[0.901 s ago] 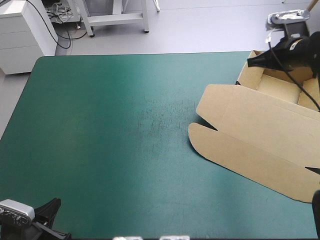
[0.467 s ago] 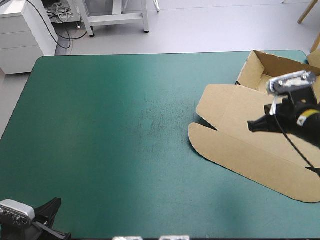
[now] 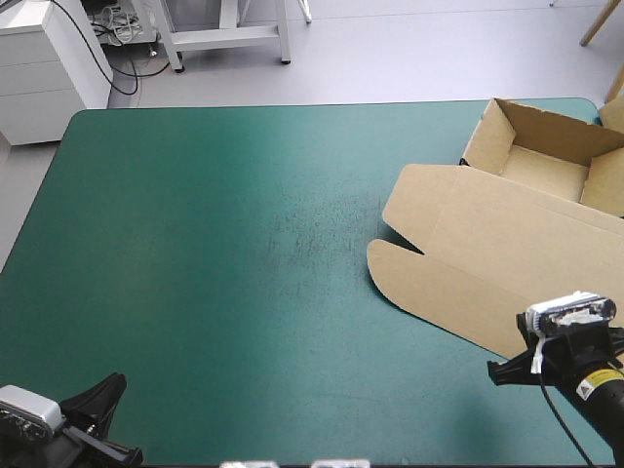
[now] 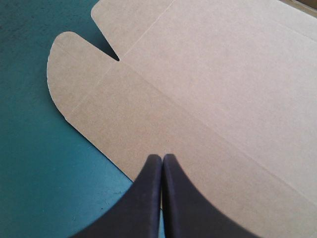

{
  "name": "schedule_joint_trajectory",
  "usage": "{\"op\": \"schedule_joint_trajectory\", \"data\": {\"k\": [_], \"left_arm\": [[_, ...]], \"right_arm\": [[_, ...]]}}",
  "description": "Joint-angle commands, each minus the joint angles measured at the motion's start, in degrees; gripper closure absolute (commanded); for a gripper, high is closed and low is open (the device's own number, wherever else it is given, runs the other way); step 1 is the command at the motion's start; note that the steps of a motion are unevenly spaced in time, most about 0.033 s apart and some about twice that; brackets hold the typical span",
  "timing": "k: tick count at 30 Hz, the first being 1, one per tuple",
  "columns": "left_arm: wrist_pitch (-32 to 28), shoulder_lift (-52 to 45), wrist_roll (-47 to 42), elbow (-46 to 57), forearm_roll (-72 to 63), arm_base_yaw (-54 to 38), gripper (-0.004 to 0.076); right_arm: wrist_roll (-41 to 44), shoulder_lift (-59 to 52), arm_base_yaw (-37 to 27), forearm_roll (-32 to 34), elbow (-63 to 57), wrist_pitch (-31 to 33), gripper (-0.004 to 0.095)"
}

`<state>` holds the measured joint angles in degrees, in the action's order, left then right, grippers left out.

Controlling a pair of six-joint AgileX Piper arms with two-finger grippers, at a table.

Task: Fold the box

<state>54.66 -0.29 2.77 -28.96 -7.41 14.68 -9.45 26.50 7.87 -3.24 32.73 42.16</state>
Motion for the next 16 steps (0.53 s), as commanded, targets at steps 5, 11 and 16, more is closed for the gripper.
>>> {"op": "schedule_joint_trajectory", "data": {"k": [5, 11, 16], "left_arm": [[-3.62, 0.9, -0.16, -1.24, -0.7, 0.15, 0.0731], [-3.51, 0.9, -0.16, -1.24, -0.8, 0.15, 0.0731], [-3.51, 0.9, -0.16, -1.24, -0.93, 0.15, 0.0731]], "right_arm": [[-0.26, -6.71, 0.15, -0.89, -6.65, -7.8, 0.0929], [-0.16, -7.94, 0.15, -1.58, -8.13, -8.09, 0.0929], [-0.16, -7.94, 0.15, -1.91, -8.13, -7.83, 0.0929]]}}
